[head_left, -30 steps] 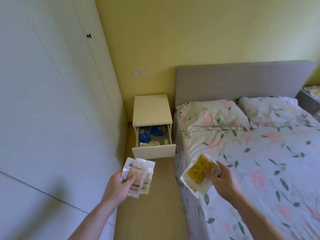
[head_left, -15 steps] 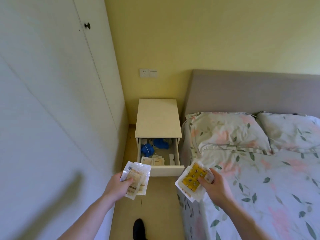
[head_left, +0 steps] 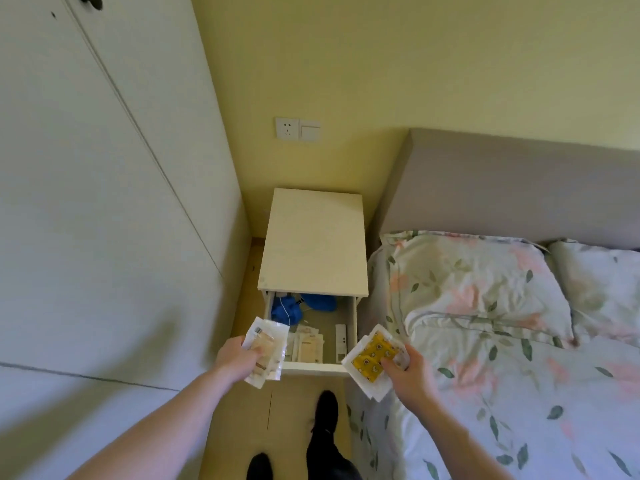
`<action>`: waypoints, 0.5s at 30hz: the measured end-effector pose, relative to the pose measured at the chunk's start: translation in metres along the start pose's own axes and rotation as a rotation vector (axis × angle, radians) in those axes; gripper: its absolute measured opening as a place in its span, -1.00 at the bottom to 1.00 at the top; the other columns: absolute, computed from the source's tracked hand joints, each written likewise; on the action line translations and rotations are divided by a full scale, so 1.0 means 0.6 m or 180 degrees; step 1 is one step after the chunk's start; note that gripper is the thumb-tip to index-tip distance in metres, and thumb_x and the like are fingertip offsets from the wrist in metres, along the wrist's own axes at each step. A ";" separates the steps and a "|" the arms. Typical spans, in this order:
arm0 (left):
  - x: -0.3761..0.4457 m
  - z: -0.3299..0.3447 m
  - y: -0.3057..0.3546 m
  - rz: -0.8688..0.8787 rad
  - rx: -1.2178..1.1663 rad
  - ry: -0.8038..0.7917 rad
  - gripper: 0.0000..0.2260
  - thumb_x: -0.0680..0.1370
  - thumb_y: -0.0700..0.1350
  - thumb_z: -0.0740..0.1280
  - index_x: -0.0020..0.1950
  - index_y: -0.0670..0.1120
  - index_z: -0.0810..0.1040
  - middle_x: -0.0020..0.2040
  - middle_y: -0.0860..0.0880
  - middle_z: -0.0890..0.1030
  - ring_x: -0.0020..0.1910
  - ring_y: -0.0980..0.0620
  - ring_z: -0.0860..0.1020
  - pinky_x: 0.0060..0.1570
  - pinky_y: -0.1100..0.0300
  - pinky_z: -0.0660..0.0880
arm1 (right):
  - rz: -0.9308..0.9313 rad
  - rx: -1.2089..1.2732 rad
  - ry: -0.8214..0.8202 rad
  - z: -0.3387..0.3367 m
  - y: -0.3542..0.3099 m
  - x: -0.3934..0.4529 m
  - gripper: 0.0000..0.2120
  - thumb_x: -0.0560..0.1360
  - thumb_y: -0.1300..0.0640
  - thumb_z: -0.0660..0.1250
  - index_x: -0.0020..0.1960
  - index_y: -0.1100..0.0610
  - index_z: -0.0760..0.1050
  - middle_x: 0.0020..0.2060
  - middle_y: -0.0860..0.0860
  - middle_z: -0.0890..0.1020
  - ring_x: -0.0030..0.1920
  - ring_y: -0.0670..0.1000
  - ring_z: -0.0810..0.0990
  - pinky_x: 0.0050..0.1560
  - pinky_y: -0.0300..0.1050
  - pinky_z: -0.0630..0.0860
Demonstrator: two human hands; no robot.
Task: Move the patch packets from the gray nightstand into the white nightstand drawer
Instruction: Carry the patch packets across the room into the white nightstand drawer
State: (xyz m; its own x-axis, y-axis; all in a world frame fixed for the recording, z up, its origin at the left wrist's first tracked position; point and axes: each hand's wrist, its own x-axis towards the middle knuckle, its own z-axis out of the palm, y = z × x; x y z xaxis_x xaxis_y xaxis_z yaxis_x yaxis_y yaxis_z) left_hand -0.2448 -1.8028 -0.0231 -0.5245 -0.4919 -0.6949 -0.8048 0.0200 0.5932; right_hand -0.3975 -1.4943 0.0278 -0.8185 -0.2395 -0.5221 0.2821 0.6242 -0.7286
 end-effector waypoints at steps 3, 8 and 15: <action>0.047 0.019 0.004 -0.0213 -0.0054 0.0095 -0.76 0.61 -0.06 0.37 0.28 0.03 0.57 0.12 0.03 0.66 0.05 0.00 0.65 0.04 0.00 0.66 | 0.0101 -0.0212 -0.0245 0.029 -0.001 0.107 -0.80 0.55 0.12 0.45 0.15 -0.04 0.56 0.02 -0.07 0.69 0.02 -0.03 0.69 0.07 0.06 0.67; 0.124 0.043 -0.005 -0.0453 -0.0225 0.0269 -0.78 0.63 -0.05 0.36 0.27 0.07 0.52 0.16 0.02 0.65 0.02 0.01 0.65 -0.21 0.23 0.57 | 0.0324 -0.0458 -0.0511 0.103 0.000 0.269 -0.84 0.60 0.13 0.36 0.16 -0.03 0.53 0.02 -0.07 0.66 -0.07 -0.16 0.61 -0.29 -0.31 0.46; 0.278 0.078 -0.069 -0.0702 -0.0420 0.0238 -0.75 0.62 -0.05 0.36 0.31 0.03 0.56 0.12 0.04 0.68 0.02 0.02 0.67 -0.18 0.21 0.61 | 0.0810 -0.0395 -0.0666 0.244 0.080 0.454 -0.77 0.62 0.14 0.34 0.26 -0.03 0.49 0.09 -0.03 0.65 0.04 -0.02 0.64 -0.14 -0.21 0.55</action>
State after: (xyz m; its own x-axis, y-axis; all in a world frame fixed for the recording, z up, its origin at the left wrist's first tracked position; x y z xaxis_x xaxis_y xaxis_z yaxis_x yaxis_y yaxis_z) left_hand -0.3118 -1.8451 -0.1827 -0.3146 -0.5350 -0.7841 -0.8516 -0.2059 0.4821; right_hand -0.5340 -1.6384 -0.2143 -0.6059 -0.2037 -0.7690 0.3904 0.7661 -0.5106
